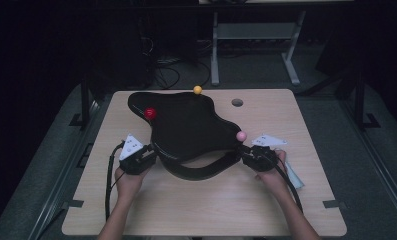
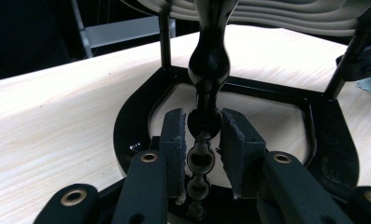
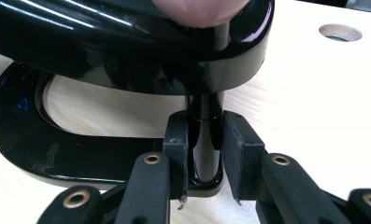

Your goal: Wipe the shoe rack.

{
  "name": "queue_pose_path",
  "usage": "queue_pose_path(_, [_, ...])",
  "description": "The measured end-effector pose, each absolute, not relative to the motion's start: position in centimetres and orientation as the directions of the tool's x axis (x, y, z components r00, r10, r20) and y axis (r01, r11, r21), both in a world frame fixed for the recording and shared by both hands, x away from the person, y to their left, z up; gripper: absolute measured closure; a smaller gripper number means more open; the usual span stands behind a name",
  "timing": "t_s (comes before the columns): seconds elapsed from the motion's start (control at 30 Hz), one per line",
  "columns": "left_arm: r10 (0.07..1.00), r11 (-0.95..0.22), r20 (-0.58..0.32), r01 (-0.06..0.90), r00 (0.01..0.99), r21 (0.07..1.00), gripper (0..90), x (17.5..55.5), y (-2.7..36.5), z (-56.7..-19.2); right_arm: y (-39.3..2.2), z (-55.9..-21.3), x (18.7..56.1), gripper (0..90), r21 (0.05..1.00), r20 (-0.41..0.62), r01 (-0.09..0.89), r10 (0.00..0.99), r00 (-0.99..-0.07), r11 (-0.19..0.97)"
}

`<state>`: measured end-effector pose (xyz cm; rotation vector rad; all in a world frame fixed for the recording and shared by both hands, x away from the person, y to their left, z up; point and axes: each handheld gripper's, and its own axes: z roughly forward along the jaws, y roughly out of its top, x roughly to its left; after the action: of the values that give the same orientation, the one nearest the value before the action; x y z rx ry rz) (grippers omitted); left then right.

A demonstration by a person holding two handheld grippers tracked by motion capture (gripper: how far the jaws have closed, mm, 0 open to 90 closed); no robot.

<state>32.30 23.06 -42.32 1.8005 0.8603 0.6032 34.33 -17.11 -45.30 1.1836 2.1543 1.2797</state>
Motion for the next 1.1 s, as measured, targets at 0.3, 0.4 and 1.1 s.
queue_pose_path(0.3, [0.756,-0.25,0.009,0.277,0.654,0.928,62.3,29.3,22.8,-40.8,-17.1,-45.4,34.2,70.6,0.852,0.094,0.467,0.808,-0.582,0.238])
queue_pose_path(0.4, [0.739,-0.282,0.047,0.244,0.672,0.928,60.6,27.9,22.0,-40.2,-17.2,-45.5,34.0,70.0,0.852,0.096,0.468,0.807,-0.582,0.236])
queue_pose_path(1.1, [0.637,-0.258,0.035,0.17,0.77,0.951,54.9,23.0,18.4,-36.1,-17.4,-45.5,34.6,63.6,0.863,0.097,0.449,0.795,-0.598,0.233])
